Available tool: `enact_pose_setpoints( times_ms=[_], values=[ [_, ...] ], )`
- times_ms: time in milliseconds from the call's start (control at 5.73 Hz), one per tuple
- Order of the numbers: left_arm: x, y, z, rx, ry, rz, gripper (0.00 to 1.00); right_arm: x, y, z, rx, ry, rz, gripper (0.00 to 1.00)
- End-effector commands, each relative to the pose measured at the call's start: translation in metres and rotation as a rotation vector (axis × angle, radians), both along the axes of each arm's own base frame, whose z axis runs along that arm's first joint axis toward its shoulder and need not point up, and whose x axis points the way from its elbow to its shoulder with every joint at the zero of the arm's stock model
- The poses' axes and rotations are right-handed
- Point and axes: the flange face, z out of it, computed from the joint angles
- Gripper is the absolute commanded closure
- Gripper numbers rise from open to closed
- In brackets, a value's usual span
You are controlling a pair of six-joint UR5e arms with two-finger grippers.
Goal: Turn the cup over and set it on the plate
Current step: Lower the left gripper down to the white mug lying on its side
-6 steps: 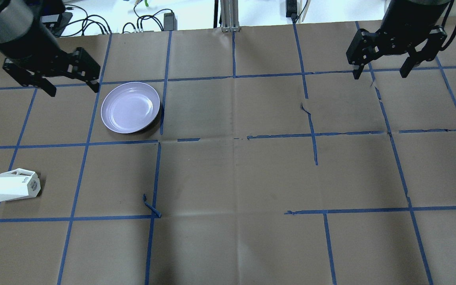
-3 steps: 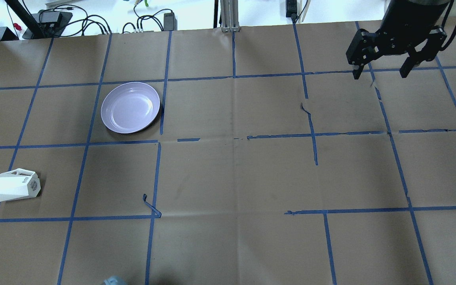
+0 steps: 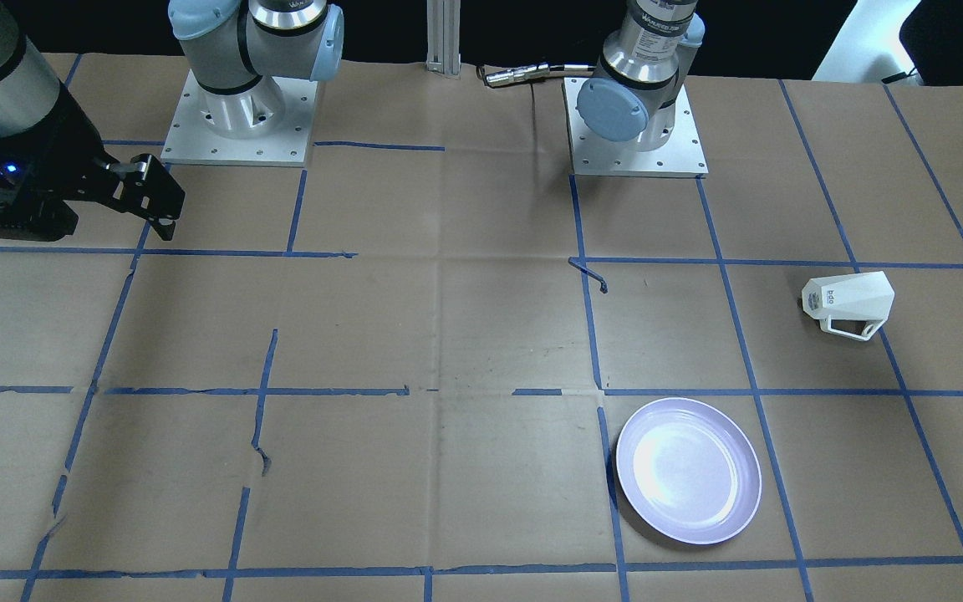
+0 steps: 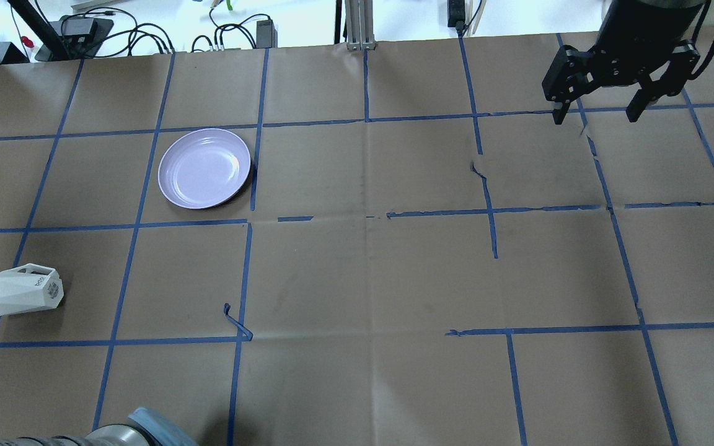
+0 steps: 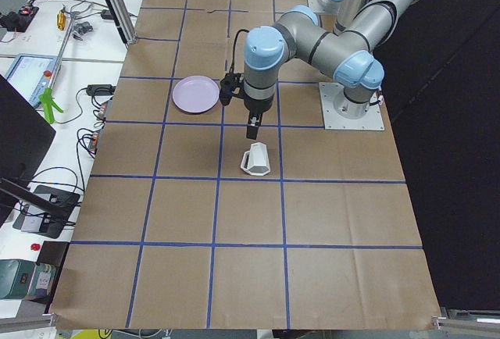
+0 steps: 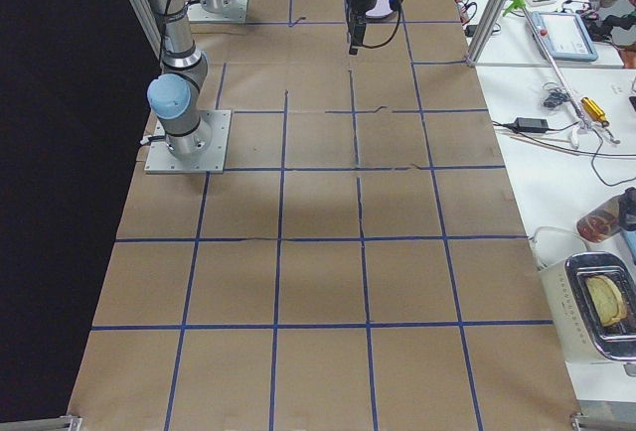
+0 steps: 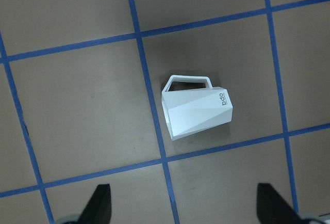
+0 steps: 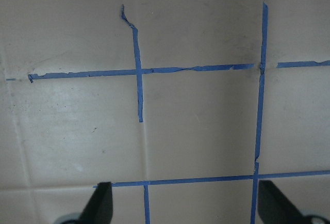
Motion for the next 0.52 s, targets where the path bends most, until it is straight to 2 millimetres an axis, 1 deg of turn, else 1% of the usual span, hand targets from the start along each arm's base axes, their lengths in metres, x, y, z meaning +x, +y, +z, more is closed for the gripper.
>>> enact_pose_setpoints(
  times_ms=[0,175,349],
  values=[
    [0.028,0.006,-0.030,0.012,0.066,-0.005,0.01,0.000,0.000,0.000,0.001,0.000,0.000,0.00],
    [0.059,0.011,-0.074,-0.023,0.211,0.024,0.01,0.001,0.000,0.000,-0.001,0.000,0.001,0.00],
    [0.085,0.020,-0.117,-0.053,0.337,0.065,0.01,0.001,0.000,0.000,-0.001,0.000,0.001,0.00]
  ],
)
